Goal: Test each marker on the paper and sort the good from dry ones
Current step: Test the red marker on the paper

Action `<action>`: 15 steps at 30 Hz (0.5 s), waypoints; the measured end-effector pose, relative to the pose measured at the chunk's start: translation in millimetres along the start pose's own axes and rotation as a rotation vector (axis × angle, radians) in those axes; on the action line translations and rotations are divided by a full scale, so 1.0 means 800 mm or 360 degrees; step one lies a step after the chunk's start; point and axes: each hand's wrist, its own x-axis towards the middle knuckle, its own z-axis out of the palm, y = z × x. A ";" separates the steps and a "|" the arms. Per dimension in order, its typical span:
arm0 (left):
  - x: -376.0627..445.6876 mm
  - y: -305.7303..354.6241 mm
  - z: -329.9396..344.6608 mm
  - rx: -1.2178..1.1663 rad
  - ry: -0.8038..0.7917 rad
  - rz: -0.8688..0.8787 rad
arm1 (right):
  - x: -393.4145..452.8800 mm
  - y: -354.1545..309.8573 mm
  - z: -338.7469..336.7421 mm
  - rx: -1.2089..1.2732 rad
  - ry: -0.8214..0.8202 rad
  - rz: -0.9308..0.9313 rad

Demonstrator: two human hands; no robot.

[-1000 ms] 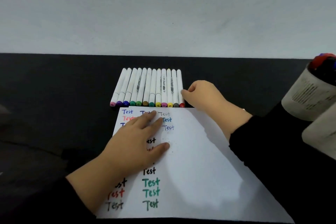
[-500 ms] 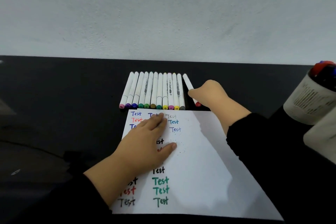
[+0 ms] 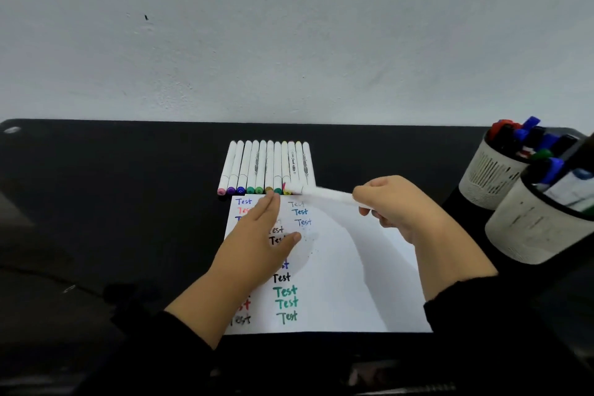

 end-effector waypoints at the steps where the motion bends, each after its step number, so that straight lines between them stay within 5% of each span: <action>1: -0.005 0.000 0.001 -0.0037 0.0076 0.0005 | -0.006 0.005 0.001 0.0074 -0.0011 -0.0015; 8: -0.021 -0.001 0.003 -0.0258 0.0185 -0.0025 | -0.023 0.023 0.018 0.0644 -0.0165 0.0007; 15: -0.017 -0.004 0.004 -0.0411 0.0204 -0.0091 | -0.014 0.028 0.051 0.1295 -0.0009 0.0103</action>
